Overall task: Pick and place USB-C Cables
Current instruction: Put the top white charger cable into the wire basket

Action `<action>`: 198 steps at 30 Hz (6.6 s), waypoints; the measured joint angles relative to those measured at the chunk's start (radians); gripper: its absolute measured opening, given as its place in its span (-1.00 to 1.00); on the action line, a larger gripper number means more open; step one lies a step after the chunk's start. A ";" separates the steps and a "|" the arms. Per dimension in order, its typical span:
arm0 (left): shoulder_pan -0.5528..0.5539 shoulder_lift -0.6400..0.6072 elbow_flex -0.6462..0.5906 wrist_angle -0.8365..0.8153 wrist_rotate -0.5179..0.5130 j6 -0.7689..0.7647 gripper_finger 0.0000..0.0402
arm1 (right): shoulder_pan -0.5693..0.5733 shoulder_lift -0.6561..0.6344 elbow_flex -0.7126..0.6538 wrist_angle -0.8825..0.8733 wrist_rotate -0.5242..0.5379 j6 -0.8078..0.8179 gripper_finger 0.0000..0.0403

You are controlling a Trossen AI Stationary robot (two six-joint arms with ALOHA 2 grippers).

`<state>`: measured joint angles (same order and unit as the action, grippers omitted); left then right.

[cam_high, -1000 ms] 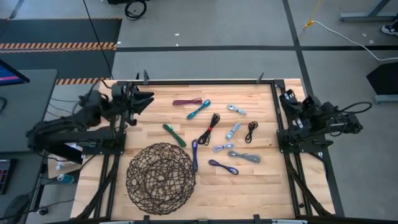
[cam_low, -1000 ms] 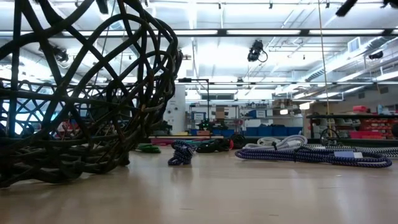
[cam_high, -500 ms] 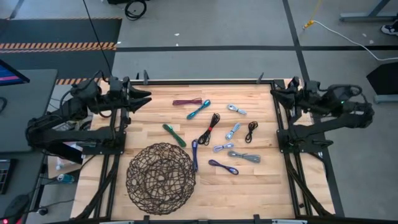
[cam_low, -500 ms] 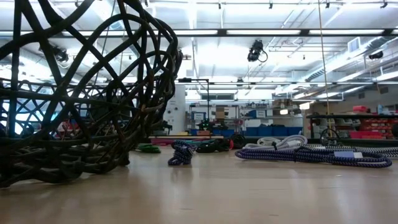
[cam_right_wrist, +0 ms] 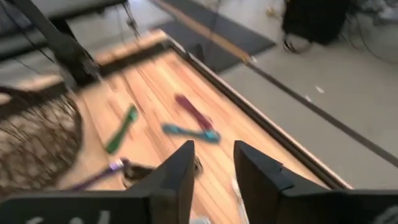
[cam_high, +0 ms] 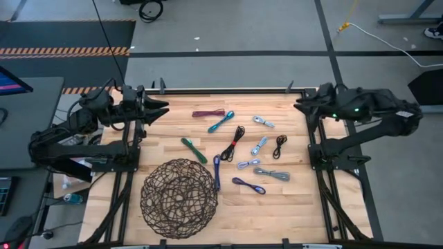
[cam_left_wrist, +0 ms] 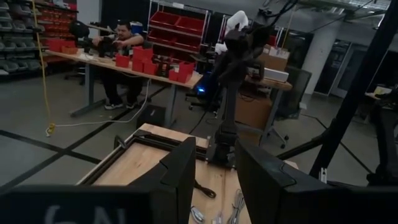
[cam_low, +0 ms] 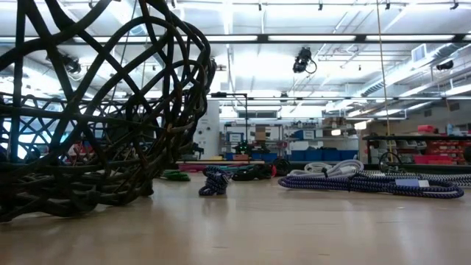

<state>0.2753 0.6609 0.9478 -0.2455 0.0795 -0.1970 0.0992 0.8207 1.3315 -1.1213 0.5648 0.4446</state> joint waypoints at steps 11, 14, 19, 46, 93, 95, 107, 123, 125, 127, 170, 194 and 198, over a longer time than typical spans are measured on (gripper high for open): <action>0.000 0.000 -0.001 0.000 -0.016 0.002 -0.41 | -0.107 0.189 0.008 -0.220 -0.075 0.092 -0.19; 0.000 0.000 -0.001 -0.002 -0.033 0.003 -0.41 | -0.131 0.227 0.008 -0.221 -0.093 0.079 -0.17; 0.000 0.000 -0.001 -0.054 -0.044 0.003 -0.41 | -0.146 0.242 0.008 -0.220 -0.121 0.074 -0.16; 0.000 0.000 -0.002 -0.100 -0.132 0.002 -0.41 | -0.122 0.406 -0.090 -0.279 -0.340 0.177 -0.17; 0.001 0.000 -0.002 -0.100 -0.132 -0.027 -0.41 | -0.726 0.830 -0.298 0.307 -0.605 -0.368 0.17; 0.001 0.000 -0.002 -0.100 -0.132 -0.027 -0.41 | -0.728 0.836 -0.299 0.311 -0.617 -0.371 0.17; 0.002 0.000 -0.001 -0.102 -0.132 -0.026 -0.41 | -0.731 0.900 -0.299 0.344 -0.662 -0.372 0.17; 0.002 0.000 -0.001 -0.129 -0.132 -0.027 -0.41 | -0.757 0.917 -0.299 0.351 -0.665 -0.385 -0.10; 0.002 0.000 -0.001 -0.129 -0.132 -0.027 -0.41 | -0.757 0.917 -0.299 0.349 -0.665 -0.385 -0.25; 0.002 0.000 -0.001 -0.129 -0.132 -0.027 -0.41 | -0.757 0.917 -0.299 0.348 -0.668 -0.385 -0.43; -0.014 0.252 0.000 0.226 -0.010 -0.075 0.23 | -0.325 0.459 0.025 0.605 -0.802 -0.220 -1.00; -0.090 0.461 -0.001 0.518 0.159 -0.160 0.38 | -0.187 0.533 0.025 0.791 -0.803 -0.208 -1.00; -0.090 0.471 -0.001 0.527 0.159 -0.161 0.38 | -0.187 0.546 0.025 0.801 -0.803 -0.210 -1.00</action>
<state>0.1856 1.1317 0.9470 0.2817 0.2382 -0.3582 -0.0879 1.3664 1.3563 -0.3200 -0.2379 0.2341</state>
